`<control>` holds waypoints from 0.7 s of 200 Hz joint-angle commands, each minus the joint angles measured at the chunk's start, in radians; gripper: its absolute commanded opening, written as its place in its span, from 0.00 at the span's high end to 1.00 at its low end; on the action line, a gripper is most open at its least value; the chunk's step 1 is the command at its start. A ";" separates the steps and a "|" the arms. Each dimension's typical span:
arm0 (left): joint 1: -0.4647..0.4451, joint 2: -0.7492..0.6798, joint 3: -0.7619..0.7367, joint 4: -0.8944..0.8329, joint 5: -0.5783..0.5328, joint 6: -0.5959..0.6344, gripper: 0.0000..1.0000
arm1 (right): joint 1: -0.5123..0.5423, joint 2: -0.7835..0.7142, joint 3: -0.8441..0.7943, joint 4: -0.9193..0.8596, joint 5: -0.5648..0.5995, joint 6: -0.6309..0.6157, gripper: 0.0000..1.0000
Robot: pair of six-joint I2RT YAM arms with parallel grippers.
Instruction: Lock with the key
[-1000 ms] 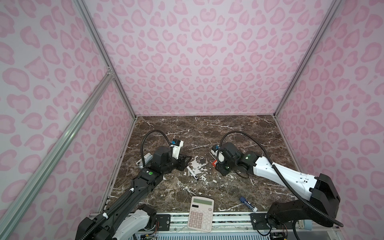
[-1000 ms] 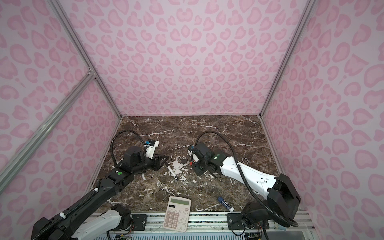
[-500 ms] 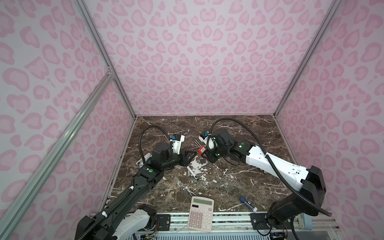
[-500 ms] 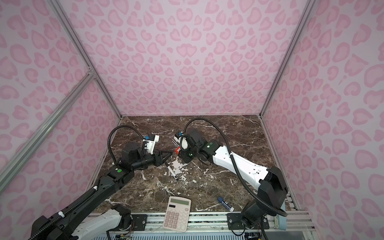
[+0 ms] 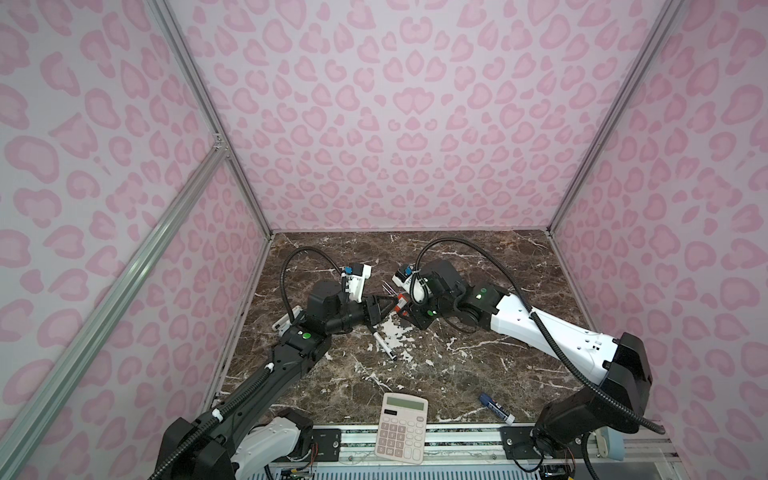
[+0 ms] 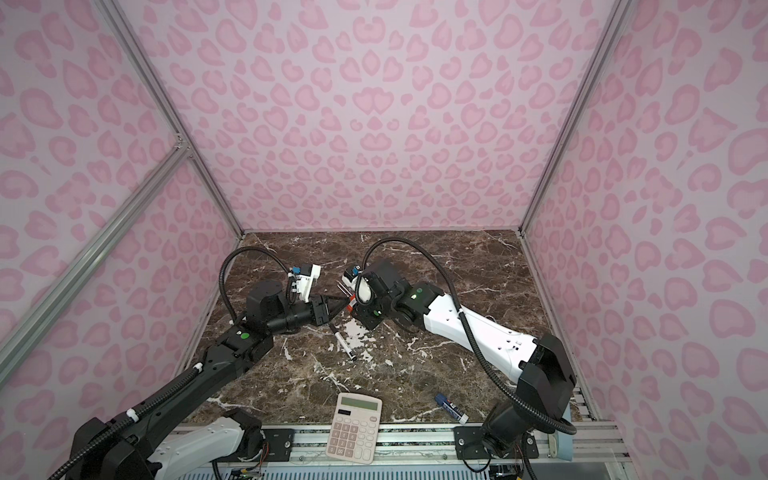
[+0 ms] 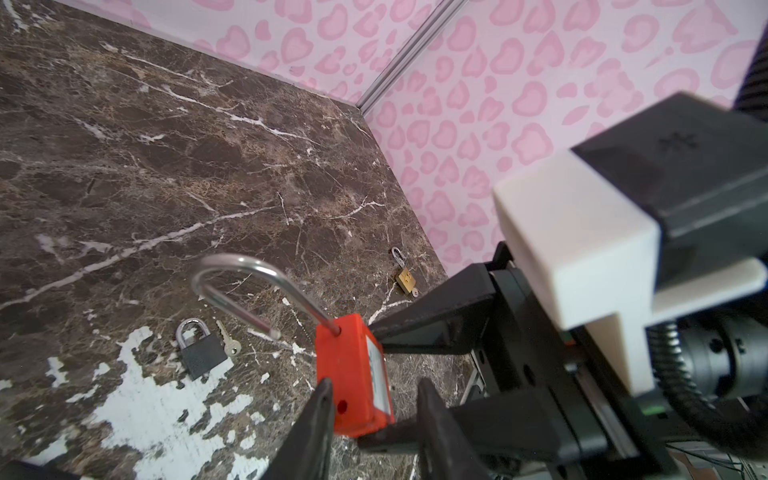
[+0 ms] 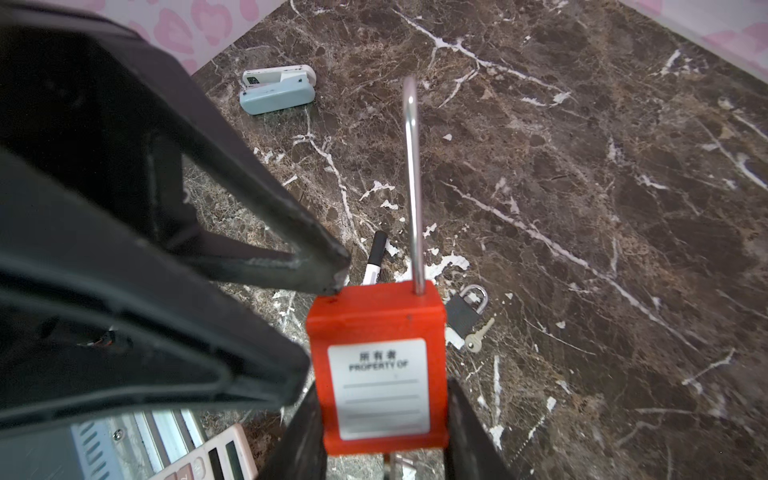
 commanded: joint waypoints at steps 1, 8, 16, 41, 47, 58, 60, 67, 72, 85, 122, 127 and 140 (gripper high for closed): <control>0.000 0.007 0.020 0.034 0.016 -0.006 0.65 | 0.006 -0.009 -0.011 0.077 -0.010 -0.002 0.73; 0.000 0.006 0.020 0.029 0.015 -0.003 0.60 | 0.006 -0.010 -0.011 0.077 -0.008 -0.002 0.73; -0.001 0.003 0.021 0.021 0.011 0.006 0.59 | 0.005 -0.011 -0.010 0.073 -0.004 -0.003 0.73; -0.001 -0.003 0.020 0.007 0.004 0.016 0.57 | 0.006 -0.012 -0.010 0.066 0.004 -0.005 0.73; -0.001 -0.002 0.018 0.011 0.008 0.013 0.57 | 0.006 -0.013 -0.012 0.070 0.002 -0.005 0.73; -0.002 0.003 0.018 0.012 0.016 0.011 0.56 | 0.009 -0.020 -0.017 0.084 -0.001 -0.006 0.73; -0.002 0.005 0.018 0.011 0.016 0.010 0.56 | 0.008 -0.020 -0.019 0.088 -0.003 -0.006 0.73; -0.002 0.009 0.019 0.013 0.019 0.008 0.56 | 0.012 -0.025 -0.023 0.100 -0.003 -0.008 0.73; -0.002 0.010 0.019 0.014 0.019 0.007 0.56 | 0.013 -0.028 -0.025 0.108 -0.001 -0.009 0.73; -0.003 0.014 0.020 0.017 0.016 0.004 0.56 | 0.016 -0.033 -0.031 0.126 0.001 -0.008 0.73; -0.005 0.018 0.026 0.019 0.019 -0.002 0.58 | 0.022 -0.033 -0.034 0.132 0.014 -0.020 0.73; -0.006 0.018 0.027 0.018 0.021 -0.002 0.58 | 0.024 -0.035 -0.038 0.137 0.015 -0.025 0.73; -0.005 0.020 0.029 0.019 0.021 -0.005 0.63 | 0.034 -0.036 -0.044 0.151 0.019 -0.041 0.73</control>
